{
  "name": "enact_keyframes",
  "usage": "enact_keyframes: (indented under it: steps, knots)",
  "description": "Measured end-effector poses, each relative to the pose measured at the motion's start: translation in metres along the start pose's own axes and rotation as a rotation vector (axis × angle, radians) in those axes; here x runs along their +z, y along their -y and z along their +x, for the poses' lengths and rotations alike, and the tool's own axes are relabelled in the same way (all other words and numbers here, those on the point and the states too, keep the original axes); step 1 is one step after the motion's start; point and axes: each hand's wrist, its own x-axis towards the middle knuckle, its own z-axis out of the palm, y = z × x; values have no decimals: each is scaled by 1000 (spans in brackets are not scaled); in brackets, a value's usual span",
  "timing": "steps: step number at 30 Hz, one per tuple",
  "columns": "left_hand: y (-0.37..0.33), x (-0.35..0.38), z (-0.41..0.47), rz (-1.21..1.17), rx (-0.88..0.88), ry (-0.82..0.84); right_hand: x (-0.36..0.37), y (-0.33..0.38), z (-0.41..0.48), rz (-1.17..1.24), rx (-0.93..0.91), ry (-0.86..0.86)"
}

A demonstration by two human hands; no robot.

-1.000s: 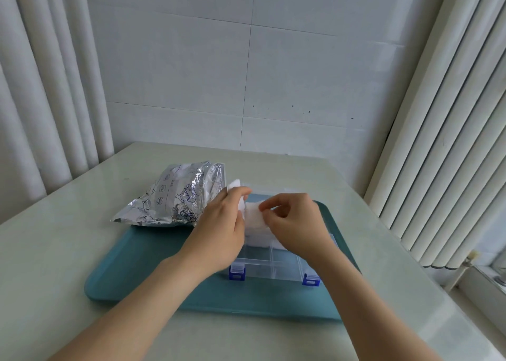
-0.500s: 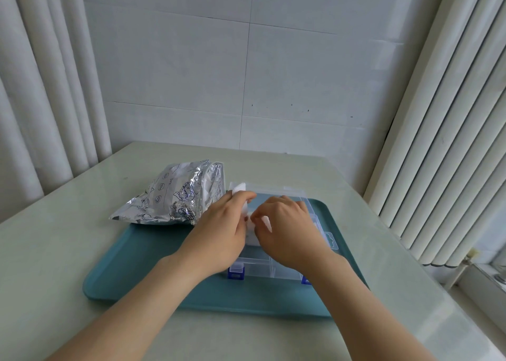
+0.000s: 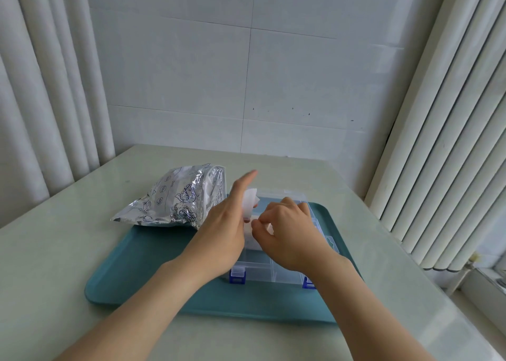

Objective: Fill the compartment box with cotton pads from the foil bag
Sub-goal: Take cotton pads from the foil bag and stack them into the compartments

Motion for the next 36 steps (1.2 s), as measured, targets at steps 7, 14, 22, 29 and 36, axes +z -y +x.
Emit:
enact_keyframes:
  steps: [7, 14, 22, 29, 36]
  knots:
    - [-5, -2, 8, -376, -210, -97, -7, -1, -2, 200, -39, -311]
    - [-18, -10, 8, -737, -317, 51, -11, 10, -6, 281, -288, -317]
    - [-15, -15, 11, -1075, -456, 124, -13, 8, -7, 400, -219, -309]
    - [-17, -22, 12, -1297, -596, 166, -19, 8, -10, 453, -232, -317]
    - [-17, -21, 13, -1184, -610, 135, -14, 9, -4, 514, -110, -379]
